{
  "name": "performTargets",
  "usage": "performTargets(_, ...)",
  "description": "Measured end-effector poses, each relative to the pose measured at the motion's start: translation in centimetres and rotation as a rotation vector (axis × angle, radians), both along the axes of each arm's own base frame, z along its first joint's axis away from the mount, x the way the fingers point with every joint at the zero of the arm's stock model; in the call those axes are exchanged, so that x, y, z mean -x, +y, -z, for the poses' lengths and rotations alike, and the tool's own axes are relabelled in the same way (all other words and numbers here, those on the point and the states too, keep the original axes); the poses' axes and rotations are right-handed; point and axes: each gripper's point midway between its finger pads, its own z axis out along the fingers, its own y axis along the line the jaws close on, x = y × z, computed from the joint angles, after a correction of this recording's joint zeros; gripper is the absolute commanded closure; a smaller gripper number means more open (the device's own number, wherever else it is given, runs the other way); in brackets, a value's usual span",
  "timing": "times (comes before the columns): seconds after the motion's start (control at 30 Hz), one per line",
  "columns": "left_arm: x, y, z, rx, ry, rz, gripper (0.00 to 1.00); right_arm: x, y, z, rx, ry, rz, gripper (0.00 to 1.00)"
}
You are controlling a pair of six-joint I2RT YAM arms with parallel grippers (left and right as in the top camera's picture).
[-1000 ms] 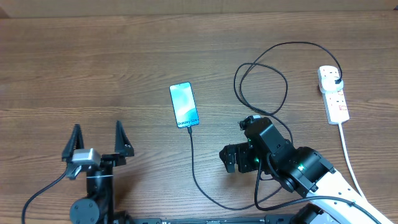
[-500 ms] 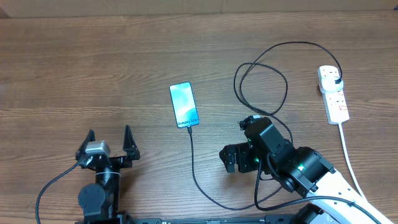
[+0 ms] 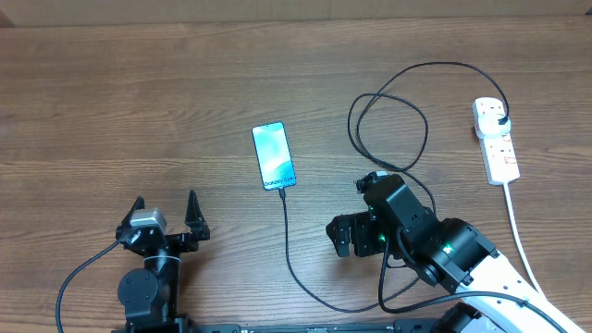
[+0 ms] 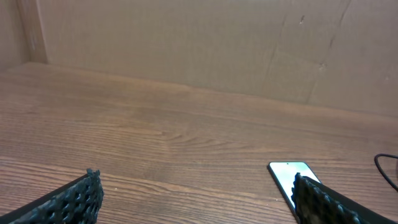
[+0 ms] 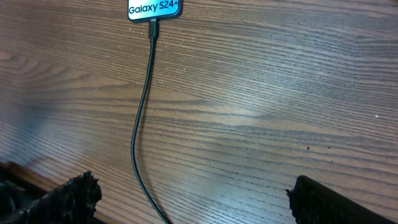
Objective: Plug charger to phone and switch on socket
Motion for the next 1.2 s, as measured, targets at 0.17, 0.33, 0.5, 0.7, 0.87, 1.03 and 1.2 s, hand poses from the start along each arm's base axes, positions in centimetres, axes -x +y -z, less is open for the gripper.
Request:
performTargets(0.17,0.0,0.0,0.0,0.000,0.000,0.000,0.00,0.0,0.0,0.0,0.000,-0.001,0.001,0.00)
performTargets(0.33,0.0,0.0,0.0,0.000,0.000,0.000,0.00,0.0,0.0,0.0,0.000,-0.001,0.000,0.00)
performTargets(0.5,0.0,0.0,0.0,0.000,0.000,0.000,0.01,0.0,0.0,0.0,0.000,0.000,0.001,0.00)
performTargets(0.7,0.0,0.0,0.0,0.000,0.000,0.000,0.00,-0.4,-0.3,0.0,0.019,-0.019,0.010,0.00)
performTargets(0.87,0.0,0.0,0.0,0.000,0.000,0.000,0.01,-3.1,-0.8,-1.1,0.065,-0.171,0.026,0.00)
performTargets(1.03,0.0,0.0,0.0,0.000,0.000,0.000,0.00,-6.3,0.4,-3.1,0.094,-0.423,-0.100,0.00)
performTargets(1.2,0.0,0.0,0.0,0.000,0.000,0.000,0.01,-8.6,0.0,-3.8,0.041,-0.677,-0.102,0.00)
